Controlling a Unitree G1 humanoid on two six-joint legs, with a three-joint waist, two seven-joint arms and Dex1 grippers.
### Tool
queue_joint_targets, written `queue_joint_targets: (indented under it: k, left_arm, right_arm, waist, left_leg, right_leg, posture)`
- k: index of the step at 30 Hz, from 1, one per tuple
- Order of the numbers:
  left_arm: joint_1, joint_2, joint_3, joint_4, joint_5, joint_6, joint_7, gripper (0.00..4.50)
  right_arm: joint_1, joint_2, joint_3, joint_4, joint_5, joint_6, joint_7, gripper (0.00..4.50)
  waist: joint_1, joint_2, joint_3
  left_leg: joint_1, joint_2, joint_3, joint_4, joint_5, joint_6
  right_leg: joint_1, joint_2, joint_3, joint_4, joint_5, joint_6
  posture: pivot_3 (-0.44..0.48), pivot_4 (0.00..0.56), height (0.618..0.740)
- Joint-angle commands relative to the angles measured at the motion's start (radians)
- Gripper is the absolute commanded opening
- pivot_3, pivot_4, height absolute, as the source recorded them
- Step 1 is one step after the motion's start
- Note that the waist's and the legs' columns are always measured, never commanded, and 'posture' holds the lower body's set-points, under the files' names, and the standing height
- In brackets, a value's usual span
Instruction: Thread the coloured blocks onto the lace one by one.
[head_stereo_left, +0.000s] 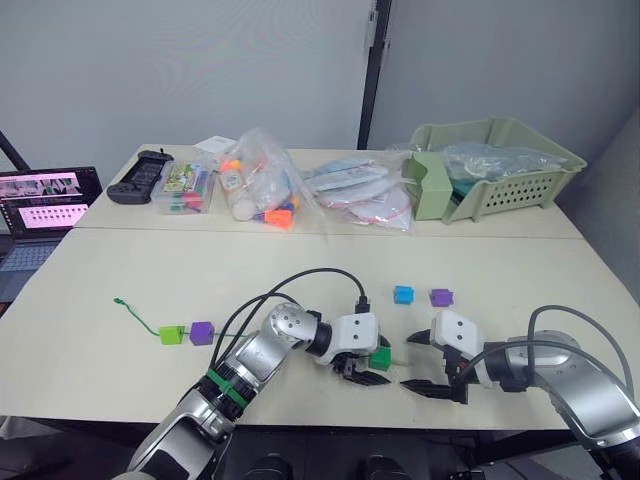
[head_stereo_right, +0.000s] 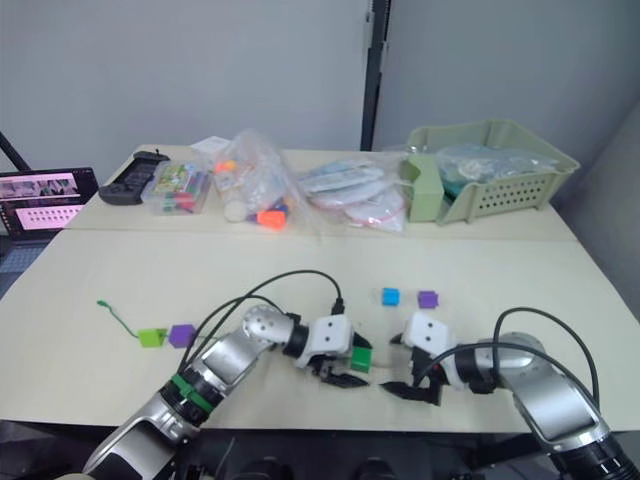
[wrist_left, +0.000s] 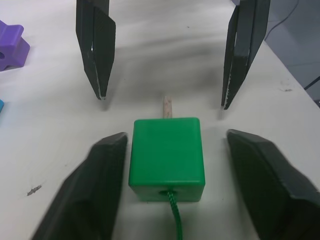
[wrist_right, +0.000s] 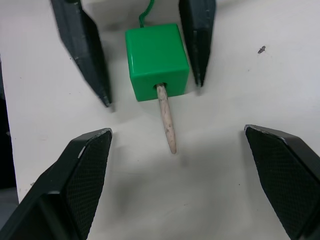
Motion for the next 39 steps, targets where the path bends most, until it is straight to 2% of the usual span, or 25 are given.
queue_joint_targets:
  k: [1,2,3,14,20,23,29,34,39]
  left_arm:
    - [-0.016,0.002,0.013,-0.018,-0.009,-0.016,-0.015,1.67]
    - [-0.015,0.002,0.013,-0.019,-0.010,-0.015,-0.017,1.35]
    - [-0.015,0.002,0.014,-0.019,-0.009,-0.014,-0.018,1.20]
    - [-0.009,0.004,0.016,-0.030,-0.009,-0.004,-0.021,1.20]
    - [-0.009,0.016,0.028,-0.039,-0.014,0.001,-0.027,1.20]
    - [0.002,0.073,0.060,-0.066,-0.033,0.010,-0.052,1.20]
    - [0.082,0.338,0.185,-0.101,-0.111,-0.022,-0.191,1.20]
    - [0.141,0.582,0.301,0.087,-0.118,-0.195,-0.299,1.20]
    - [0.118,0.675,0.333,0.258,-0.104,-0.321,-0.358,1.20]
  right_arm:
    - [-0.016,0.002,0.000,-0.010,-0.001,-0.021,-0.002,4.50]
    - [-0.017,0.003,0.001,-0.009,0.000,-0.022,0.000,3.96]
    - [-0.020,0.004,0.004,-0.007,0.000,-0.024,0.002,3.65]
    - [-0.037,0.018,0.034,-0.006,-0.007,-0.034,0.003,0.02]
    - [-0.041,0.017,0.041,0.004,-0.014,-0.047,0.007,0.00]
    - [-0.050,0.012,0.040,0.007,-0.014,-0.055,0.012,0.00]
    - [-0.078,-0.008,0.042,-0.002,-0.015,-0.058,0.030,0.00]
    - [-0.104,-0.015,0.053,-0.041,-0.012,-0.032,0.046,0.00]
    - [-0.105,-0.019,0.058,-0.053,-0.016,-0.029,0.059,0.00]
  waist:
    - [0.000,0.000,0.000]
    - [0.000,0.000,0.000]
    - [0.000,0.000,0.000]
    - [-0.001,0.000,0.000]
    - [-0.001,0.000,0.000]
    - [-0.001,0.000,0.000]
    - [-0.020,0.000,0.000]
    - [-0.023,0.000,0.000]
    - [-0.024,0.001,0.000]
  left_leg:
    - [0.000,0.000,0.000,0.000,0.000,0.000]
    - [0.000,0.000,0.000,0.000,0.000,0.000]
    - [0.000,0.000,0.000,0.000,0.000,0.000]
    - [0.000,0.000,0.000,0.000,0.000,0.000]
    - [0.000,0.000,0.000,0.000,0.000,0.000]
    - [0.000,0.000,0.000,0.000,0.000,0.000]
    - [0.000,0.002,0.000,-0.003,0.000,0.000]
    - [-0.002,0.005,0.002,-0.003,0.000,0.000]
    - [-0.001,0.009,0.004,-0.004,0.000,0.000]
  right_leg:
    - [0.000,0.000,0.000,0.000,0.000,0.000]
    - [0.000,0.000,0.000,0.000,0.000,0.000]
    - [0.000,0.000,0.000,0.000,0.000,0.000]
    - [0.000,0.000,0.000,0.000,0.000,0.000]
    - [0.000,0.000,0.000,0.000,0.000,0.000]
    - [0.000,0.000,0.000,0.000,0.000,0.000]
    - [-0.004,0.001,0.000,0.002,0.001,-0.002]
    - [-0.008,0.001,0.001,0.002,0.002,-0.003]
    - [-0.009,0.003,0.000,0.002,0.003,-0.005]
  posture:
    - [0.000,0.150,0.740]
    - [0.000,0.150,0.740]
    - [0.000,0.150,0.740]
    - [0.000,0.150,0.740]
    - [0.000,0.150,0.740]
    - [0.000,0.150,0.740]
    - [0.000,0.150,0.740]
    - [0.000,0.150,0.740]
    - [0.000,0.150,0.740]
